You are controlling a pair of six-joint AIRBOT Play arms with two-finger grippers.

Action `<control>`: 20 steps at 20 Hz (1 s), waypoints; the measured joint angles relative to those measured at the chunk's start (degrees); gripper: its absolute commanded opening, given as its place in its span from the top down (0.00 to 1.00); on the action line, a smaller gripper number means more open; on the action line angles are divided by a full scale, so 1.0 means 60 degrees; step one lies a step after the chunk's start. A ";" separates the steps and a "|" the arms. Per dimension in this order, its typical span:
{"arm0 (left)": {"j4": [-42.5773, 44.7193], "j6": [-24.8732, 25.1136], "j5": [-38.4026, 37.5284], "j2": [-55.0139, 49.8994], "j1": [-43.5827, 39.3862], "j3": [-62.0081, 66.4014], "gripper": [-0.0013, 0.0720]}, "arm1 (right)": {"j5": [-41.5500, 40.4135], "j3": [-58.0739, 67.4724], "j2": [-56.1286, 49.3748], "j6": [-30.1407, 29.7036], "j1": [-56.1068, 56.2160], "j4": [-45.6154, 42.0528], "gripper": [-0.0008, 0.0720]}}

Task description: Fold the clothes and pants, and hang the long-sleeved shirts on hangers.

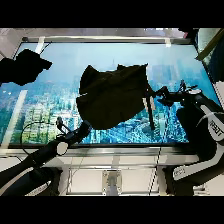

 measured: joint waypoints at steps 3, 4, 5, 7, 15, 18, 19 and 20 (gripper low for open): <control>0.0073 0.0000 0.0000 0.0004 0.0000 0.0000 0.97 | -0.0186 0.0386 -0.0463 -0.0004 0.0109 0.0124 0.24; 0.0080 0.0000 0.0000 0.0007 0.0000 0.0000 0.97 | -0.0222 0.0484 -0.0586 -0.0004 0.0182 0.0186 0.24; 0.0087 0.0000 0.0000 0.0007 0.0000 0.0000 0.97 | -0.0266 0.0554 -0.0707 -0.0004 0.0266 0.0266 0.27; 0.0109 0.0000 0.0004 0.0007 0.0000 0.0000 0.97 | -0.0361 0.0692 -0.0936 0.0000 0.0488 0.0302 0.49; 0.1173 0.0000 -0.0073 0.0667 0.0922 0.0076 0.97 | 0.0929 0.1949 -0.0543 0.0000 0.0820 -0.0310 0.97; 0.2798 0.0000 -0.1009 0.2127 0.2193 0.0790 0.97 | 0.2623 0.2769 0.0630 -0.0018 0.0841 -0.0936 0.97; 0.3530 0.0000 -0.1581 0.2703 0.2590 0.1249 0.97 | 0.3300 0.3067 0.1169 -0.0018 0.0874 -0.1115 0.97; 0.4368 0.0051 -0.2310 0.3348 0.2965 0.1876 0.97 | 0.3934 0.3348 0.1694 -0.0011 0.0943 -0.1206 0.97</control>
